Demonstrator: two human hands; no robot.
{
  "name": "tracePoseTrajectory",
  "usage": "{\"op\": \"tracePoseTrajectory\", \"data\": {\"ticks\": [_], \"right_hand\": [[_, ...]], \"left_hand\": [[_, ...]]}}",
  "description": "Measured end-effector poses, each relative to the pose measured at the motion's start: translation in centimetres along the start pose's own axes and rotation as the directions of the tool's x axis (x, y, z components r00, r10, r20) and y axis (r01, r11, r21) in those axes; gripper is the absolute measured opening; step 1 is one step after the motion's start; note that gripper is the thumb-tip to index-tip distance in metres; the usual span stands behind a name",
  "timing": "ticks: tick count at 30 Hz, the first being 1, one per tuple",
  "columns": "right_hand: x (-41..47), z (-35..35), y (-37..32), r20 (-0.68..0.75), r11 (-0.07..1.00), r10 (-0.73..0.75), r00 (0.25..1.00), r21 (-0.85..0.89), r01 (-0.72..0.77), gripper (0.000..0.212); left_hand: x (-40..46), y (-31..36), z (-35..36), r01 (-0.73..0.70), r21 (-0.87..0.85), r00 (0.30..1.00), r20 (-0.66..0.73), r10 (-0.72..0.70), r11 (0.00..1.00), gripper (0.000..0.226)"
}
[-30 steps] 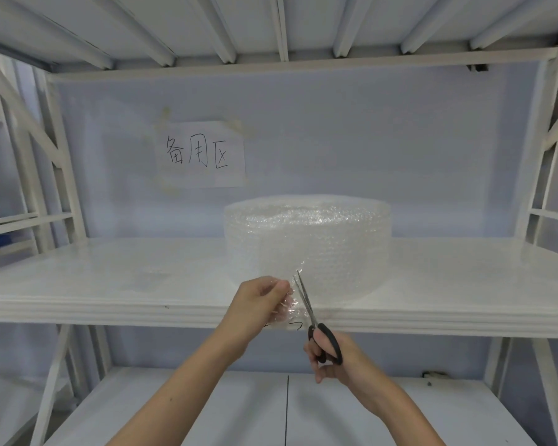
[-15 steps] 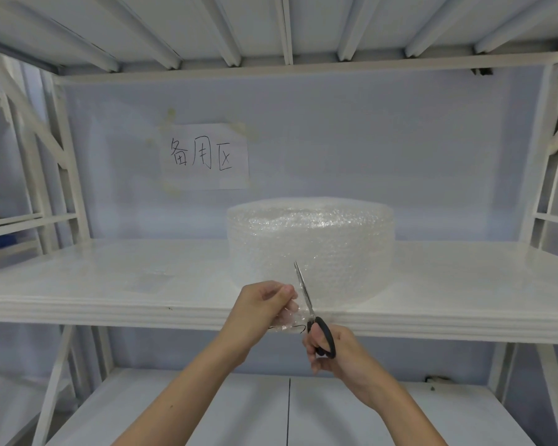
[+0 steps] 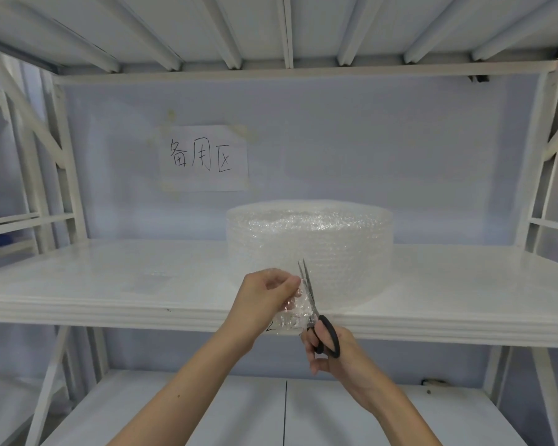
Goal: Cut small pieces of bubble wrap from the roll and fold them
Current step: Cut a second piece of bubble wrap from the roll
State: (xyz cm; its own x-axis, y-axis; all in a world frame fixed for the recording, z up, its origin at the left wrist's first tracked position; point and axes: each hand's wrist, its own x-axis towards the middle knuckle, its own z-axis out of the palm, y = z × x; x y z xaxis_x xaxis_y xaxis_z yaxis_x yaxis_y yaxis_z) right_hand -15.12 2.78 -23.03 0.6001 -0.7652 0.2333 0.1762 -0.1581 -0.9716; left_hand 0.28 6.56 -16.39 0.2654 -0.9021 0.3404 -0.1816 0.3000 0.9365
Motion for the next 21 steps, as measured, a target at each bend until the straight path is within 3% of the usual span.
{"op": "tracePoseTrajectory", "data": {"ticks": [6, 17, 21], "right_hand": [[1.0, 0.1, -1.0, 0.006, 0.999, 0.039, 0.999, 0.017, -0.039, 0.041], [1.6, -0.2, -0.3, -0.028, 1.000, -0.005, 1.000, 0.021, 0.006, 0.030], [2.0, -0.5, -0.8, -0.027, 1.000, -0.022, 0.999, 0.004, 0.022, 0.053]], "left_hand": [[-0.3, -0.5, 0.2, -0.027, -0.007, 0.999, 0.026, 0.027, 1.000, 0.014], [-0.2, -0.8, -0.1, -0.012, -0.025, 0.999, 0.032, 0.013, 1.000, 0.011], [-0.5, -0.9, 0.0, -0.029, 0.004, 0.997, 0.070, 0.029, 1.000, 0.017]]}}
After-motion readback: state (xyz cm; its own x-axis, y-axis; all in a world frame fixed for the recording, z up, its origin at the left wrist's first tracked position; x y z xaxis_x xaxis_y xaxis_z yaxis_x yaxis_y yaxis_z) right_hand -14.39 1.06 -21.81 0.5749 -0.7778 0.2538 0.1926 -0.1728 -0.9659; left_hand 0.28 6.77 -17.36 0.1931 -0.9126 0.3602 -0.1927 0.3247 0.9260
